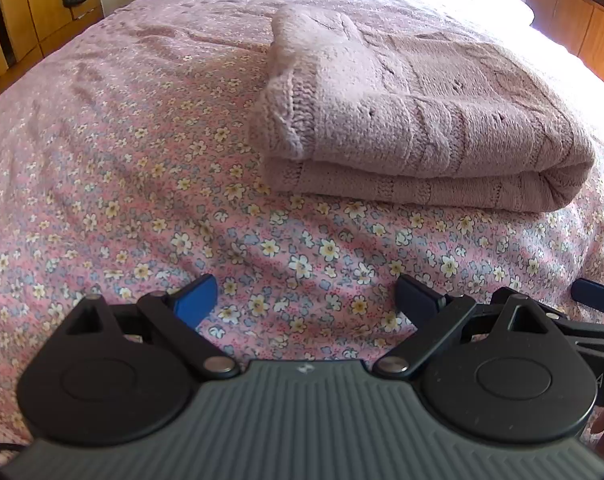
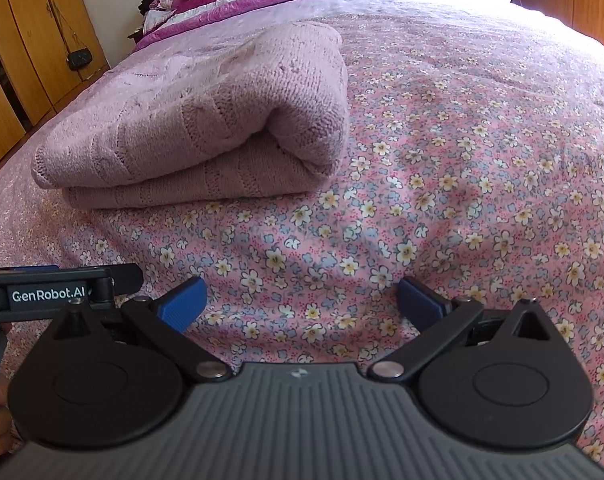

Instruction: Fold small clothes

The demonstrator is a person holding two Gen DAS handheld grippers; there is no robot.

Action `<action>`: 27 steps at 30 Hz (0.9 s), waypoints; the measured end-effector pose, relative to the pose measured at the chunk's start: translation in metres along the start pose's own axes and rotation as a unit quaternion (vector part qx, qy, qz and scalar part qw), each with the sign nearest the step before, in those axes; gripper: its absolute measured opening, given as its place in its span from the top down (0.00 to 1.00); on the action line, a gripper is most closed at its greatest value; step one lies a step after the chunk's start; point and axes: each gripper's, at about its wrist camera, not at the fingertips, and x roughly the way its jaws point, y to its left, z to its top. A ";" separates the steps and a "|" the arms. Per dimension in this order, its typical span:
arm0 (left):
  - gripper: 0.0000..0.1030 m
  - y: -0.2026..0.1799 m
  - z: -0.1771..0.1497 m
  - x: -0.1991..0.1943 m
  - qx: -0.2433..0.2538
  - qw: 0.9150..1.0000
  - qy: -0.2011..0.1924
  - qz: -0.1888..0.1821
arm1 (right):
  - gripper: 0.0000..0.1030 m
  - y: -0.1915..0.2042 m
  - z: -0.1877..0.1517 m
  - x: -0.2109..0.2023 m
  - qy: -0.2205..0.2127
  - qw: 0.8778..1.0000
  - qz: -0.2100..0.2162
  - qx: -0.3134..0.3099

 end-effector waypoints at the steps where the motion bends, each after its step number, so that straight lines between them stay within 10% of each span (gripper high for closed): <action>1: 0.06 0.000 0.000 0.000 0.000 1.000 0.000 0.000 | 0.00 0.000 0.000 0.000 0.000 1.000 0.000 0.000; 27: 0.06 -0.001 -0.001 -0.001 0.003 1.000 0.000 0.002 | 0.00 0.001 0.000 0.001 0.000 1.000 -0.001 -0.002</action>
